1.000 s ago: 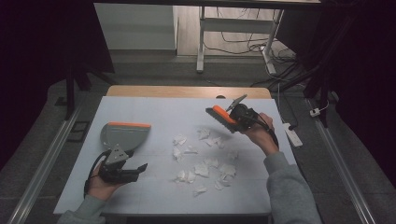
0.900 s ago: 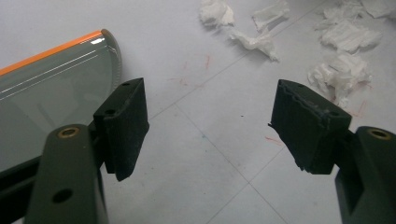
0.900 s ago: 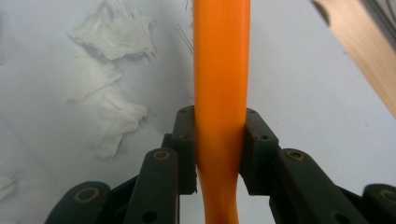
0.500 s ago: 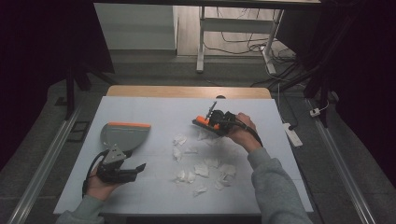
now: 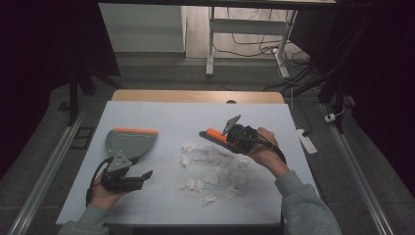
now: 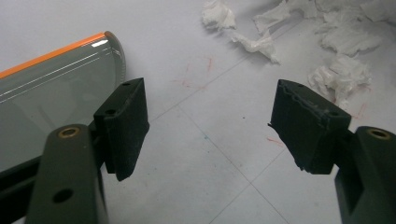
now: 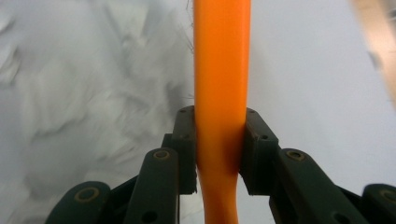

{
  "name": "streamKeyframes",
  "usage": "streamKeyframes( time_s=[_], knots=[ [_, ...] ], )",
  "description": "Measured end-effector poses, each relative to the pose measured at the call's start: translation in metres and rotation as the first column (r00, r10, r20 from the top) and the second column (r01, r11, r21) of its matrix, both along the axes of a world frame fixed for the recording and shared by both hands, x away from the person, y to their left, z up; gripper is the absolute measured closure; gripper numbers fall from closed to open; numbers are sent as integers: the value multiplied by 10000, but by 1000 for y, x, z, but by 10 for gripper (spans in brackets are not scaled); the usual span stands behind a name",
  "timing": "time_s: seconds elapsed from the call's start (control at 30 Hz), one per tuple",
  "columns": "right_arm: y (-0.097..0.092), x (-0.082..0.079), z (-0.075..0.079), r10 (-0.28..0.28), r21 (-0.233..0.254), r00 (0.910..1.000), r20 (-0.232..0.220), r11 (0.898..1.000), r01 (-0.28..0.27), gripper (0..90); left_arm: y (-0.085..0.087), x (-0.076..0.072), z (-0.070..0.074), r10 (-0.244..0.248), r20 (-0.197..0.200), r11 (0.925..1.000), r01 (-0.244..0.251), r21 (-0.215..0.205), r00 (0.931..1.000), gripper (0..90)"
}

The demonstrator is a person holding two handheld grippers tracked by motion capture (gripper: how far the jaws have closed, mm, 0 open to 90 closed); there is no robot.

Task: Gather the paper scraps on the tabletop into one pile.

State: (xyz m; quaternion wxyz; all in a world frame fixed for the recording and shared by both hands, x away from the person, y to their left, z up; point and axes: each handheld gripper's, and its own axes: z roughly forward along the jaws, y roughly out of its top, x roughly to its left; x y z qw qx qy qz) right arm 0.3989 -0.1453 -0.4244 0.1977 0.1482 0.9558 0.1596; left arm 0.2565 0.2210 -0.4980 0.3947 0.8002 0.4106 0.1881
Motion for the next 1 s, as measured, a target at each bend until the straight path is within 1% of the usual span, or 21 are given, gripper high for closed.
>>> streamKeyframes(
  time_s=[0.1,0.2,0.27,0.33,0.37,0.4,0.43,0.5,0.57,0.6,0.63,0.67,0.7,0.73,0.83,0.87,0.9,0.97,1.0],
  knots=[
    [6,6,2,-230,365,9995,193,9991,223,707,0,0,0,19,-23,10000,-19,3,10000,285],
    [20,16,-1,-151,412,9997,184,9990,143,707,1,1,-1,38,-35,10000,-38,-6,10000,285],
    [34,23,-6,36,265,9997,260,9996,-43,707,2,1,-1,39,-47,10000,-39,8,10000,285],
    [49,32,-13,252,7,9989,404,9997,-252,707,3,1,-2,81,-62,10000,-81,-22,9999,285],
    [56,36,-17,272,-141,9984,487,9995,-266,707,3,1,-2,93,-58,10000,-93,-29,9999,285],
    [63,40,-21,325,-323,9982,496,9990,-309,707,4,1,-2,107,-63,9999,-107,-28,9999,285],
    [69,45,-25,385,-394,9984,403,9985,-370,706,4,1,-2,118,-67,9999,-118,-39,9999,286],
    [79,52,-30,609,-678,9968,522,9960,-573,707,4,2,-3,101,-100,9999,-101,-14,9999,286],
    [86,57,-34,780,-982,9963,367,9924,-741,707,4,3,-3,117,-56,9999,-118,-3,9999,286],
    [90,57,-36,869,-1159,9956,350,9898,-823,707,5,3,-4,149,-35,9999,-149,-53,9999,287],
    [92,57,-37,1037,-1216,9940,347,9877,-988,707,6,3,-4,151,-34,9999,-151,-59,9999,288],
    [95,56,-38,1182,-1197,9928,203,9861,-1149,707,6,3,-4,165,-28,9998,-166,-62,9999,288],
    [97,53,-38,1414,-1377,9898,157,9808,-1379,707,7,4,-4,182,-29,9998,-182,-74,9998,288],
    [98,49,-40,1506,-1525,9886,82,9772,-1476,707,7,4,-4,191,-42,9998,-192,-85,9998,288],
    [99,37,-41,1990,-2190,9800,-10,9562,-1944,708,7,3,-4,206,-28,9997,-207,-113,9998,288],
    [98,32,-40,2039,-2219,9790,-77,9542,-2004,708,7,3,-4,207,-6,9997,-207,-109,9998,288],
    [97,28,-38,2161,-2293,9760,-264,9490,-2163,708,7,3,-4,193,3,9998,-193,-107,9998,288],
    [93,19,-36,2553,-2252,9660,-406,9396,-2578,708,6,2,-4,188,15,9998,-188,-102,9998,288],
    [90,14,-35,2725,-2306,9610,-475,9331,-2760,708,6,2,-4,173,3,9998,-173,-99,9999,288]
  ],
)
